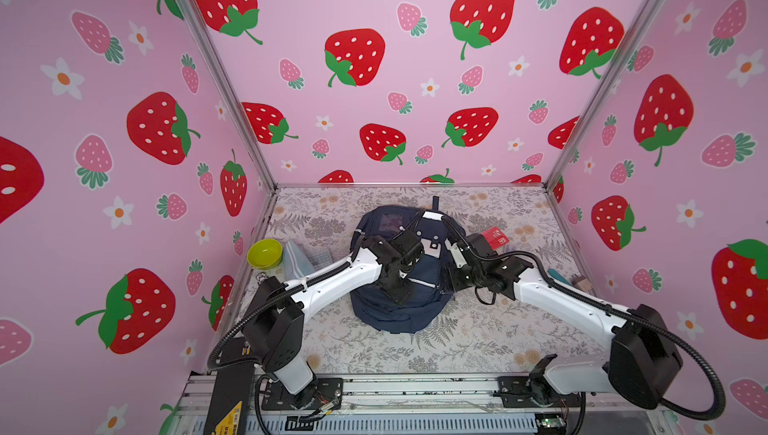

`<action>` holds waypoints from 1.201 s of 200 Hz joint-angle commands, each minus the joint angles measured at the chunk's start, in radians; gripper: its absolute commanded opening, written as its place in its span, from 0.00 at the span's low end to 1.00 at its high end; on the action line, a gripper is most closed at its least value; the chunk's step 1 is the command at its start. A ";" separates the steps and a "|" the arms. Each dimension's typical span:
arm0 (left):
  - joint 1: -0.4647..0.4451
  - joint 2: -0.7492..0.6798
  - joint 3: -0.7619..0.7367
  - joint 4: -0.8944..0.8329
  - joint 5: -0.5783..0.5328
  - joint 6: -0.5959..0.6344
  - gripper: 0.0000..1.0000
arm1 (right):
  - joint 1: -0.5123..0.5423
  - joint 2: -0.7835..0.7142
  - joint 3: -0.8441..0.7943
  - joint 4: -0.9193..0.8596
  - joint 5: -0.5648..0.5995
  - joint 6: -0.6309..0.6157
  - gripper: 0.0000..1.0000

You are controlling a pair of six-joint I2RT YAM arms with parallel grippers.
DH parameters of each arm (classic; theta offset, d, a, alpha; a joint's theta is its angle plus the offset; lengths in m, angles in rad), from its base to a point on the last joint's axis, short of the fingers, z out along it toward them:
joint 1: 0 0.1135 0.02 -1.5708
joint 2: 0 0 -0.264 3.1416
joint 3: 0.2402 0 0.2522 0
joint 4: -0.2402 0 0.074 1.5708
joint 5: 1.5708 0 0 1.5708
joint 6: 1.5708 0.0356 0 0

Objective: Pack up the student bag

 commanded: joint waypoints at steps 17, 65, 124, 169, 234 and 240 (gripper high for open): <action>-0.043 0.053 0.019 0.035 -0.293 0.022 0.74 | -0.053 -0.133 -0.041 -0.048 0.069 0.073 0.59; -0.062 -0.060 -0.014 0.168 -0.344 0.031 0.36 | -0.099 -0.183 -0.081 -0.043 -0.020 0.070 0.61; -0.060 -0.109 -0.030 0.183 -0.273 0.037 0.00 | -0.099 -0.109 -0.096 0.053 -0.208 0.007 0.59; -0.050 -0.063 -0.039 0.095 -0.205 0.075 0.52 | -0.025 -0.028 -0.076 0.011 -0.104 -0.037 0.54; -0.048 -0.042 -0.090 0.112 -0.125 0.084 0.77 | 0.027 0.005 -0.072 0.010 -0.016 -0.001 0.57; -0.048 -0.029 -0.080 0.116 -0.147 0.085 0.77 | 0.027 0.004 -0.077 0.018 -0.021 0.002 0.58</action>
